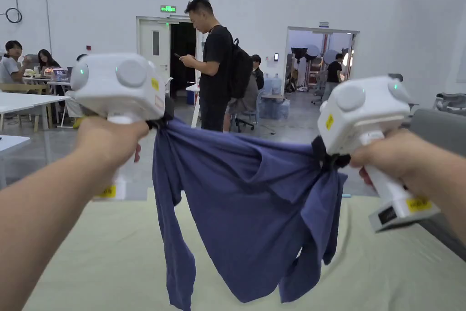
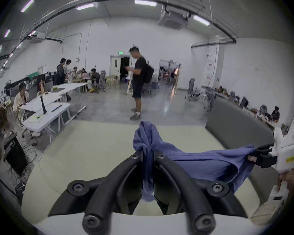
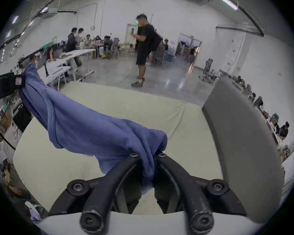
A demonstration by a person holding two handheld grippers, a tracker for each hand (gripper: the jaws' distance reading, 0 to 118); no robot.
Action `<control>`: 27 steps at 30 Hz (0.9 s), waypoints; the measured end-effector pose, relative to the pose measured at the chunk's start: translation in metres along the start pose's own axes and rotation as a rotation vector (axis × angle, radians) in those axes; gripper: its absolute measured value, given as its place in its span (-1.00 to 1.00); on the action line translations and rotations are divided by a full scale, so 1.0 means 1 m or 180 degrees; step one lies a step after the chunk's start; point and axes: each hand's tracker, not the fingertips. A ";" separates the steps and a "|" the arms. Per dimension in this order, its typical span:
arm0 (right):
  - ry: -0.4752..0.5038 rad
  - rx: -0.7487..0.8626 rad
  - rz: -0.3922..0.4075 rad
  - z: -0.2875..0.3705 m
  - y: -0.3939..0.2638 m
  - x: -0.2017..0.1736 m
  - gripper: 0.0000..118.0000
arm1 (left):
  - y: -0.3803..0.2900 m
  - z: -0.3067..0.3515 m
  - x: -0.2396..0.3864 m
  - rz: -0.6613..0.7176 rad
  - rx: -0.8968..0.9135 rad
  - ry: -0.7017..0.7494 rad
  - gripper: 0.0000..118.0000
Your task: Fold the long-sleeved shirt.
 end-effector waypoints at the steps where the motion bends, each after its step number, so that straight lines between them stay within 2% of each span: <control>1: 0.0050 -0.0094 0.0002 -0.025 -0.020 -0.006 -0.88 | -0.025 -0.016 -0.004 0.0011 -0.0179 0.0026 -0.94; 3: 0.0114 -0.0261 0.0011 -0.071 -0.065 -0.021 -0.88 | -0.083 -0.046 -0.013 0.0045 -0.0431 0.0129 -0.94; 5: 0.0243 -0.0404 0.0102 -0.110 -0.122 -0.039 -0.88 | -0.147 -0.069 -0.020 -0.0159 -0.0828 0.0416 -0.94; 9: 0.0326 -0.0950 0.0129 -0.153 -0.224 -0.069 -0.88 | -0.248 -0.079 -0.039 -0.0058 -0.1339 0.0197 -0.94; 13: 0.0541 -0.0833 0.0320 -0.117 -0.309 -0.088 -0.88 | -0.318 -0.029 -0.051 -0.0205 -0.1514 0.0242 -0.94; 15: 0.0542 -0.0706 0.0492 -0.088 -0.345 -0.097 -0.88 | -0.352 -0.004 -0.060 -0.0344 -0.1746 0.0173 -0.94; 17: 0.0603 -0.0720 0.0641 -0.065 -0.376 -0.109 -0.88 | -0.385 0.027 -0.068 -0.0175 -0.1887 0.0201 -0.94; 21: 0.0752 -0.1080 0.0621 -0.044 -0.427 -0.127 -0.88 | -0.439 0.071 -0.073 -0.0231 -0.2074 0.0199 -0.94; 27: 0.0778 -0.1617 0.0811 -0.039 -0.484 -0.151 -0.88 | -0.498 0.105 -0.076 -0.0207 -0.2337 0.0157 -0.94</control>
